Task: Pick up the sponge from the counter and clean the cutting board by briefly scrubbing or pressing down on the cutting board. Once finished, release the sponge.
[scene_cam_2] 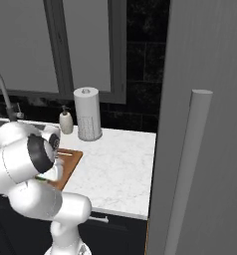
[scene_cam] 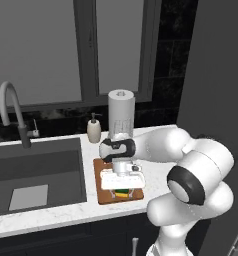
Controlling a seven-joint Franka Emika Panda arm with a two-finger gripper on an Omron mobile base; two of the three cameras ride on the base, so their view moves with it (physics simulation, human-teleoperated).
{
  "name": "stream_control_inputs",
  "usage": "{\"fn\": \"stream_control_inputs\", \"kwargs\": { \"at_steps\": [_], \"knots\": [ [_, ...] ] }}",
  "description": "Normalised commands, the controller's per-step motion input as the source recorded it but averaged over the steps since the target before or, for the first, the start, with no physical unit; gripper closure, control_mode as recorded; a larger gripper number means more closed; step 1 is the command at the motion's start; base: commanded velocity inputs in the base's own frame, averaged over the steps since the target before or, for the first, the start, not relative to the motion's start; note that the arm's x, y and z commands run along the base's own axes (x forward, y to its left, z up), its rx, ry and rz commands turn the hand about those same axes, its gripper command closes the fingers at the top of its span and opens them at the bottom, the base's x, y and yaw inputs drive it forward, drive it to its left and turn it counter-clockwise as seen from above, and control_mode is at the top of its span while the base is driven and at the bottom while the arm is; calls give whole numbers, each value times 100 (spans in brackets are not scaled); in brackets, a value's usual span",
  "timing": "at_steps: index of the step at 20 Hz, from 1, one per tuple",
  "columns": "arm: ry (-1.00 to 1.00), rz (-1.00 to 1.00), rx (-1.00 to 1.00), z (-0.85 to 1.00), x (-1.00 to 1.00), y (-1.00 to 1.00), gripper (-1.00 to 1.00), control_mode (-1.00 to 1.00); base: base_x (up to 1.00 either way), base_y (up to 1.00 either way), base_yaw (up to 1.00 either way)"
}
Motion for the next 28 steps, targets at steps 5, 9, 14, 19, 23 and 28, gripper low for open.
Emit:
{"fn": "stream_control_inputs", "kwargs": {
  "at_steps": [5, 9, 14, 19, 23, 28],
  "knots": [
    [3, 0, -2, -26, 89, 27, 100, -100, 0, 0, 0],
    [-2, 0, -3, -8, 72, 11, 100, -100, 0, 0, 0],
    [-1, 0, -5, -2, 63, 0, 100, -100, 0, 0, 0],
    [0, 0, -4, 0, 53, -9, 100, -100, 0, 0, 0],
    [0, 0, -5, -3, 3, -43, 100, -100, 0, 0, 0],
    [-1, -4, -7, -25, -27, -70, 100, -100, 0, 0, 0]
  ]
}}
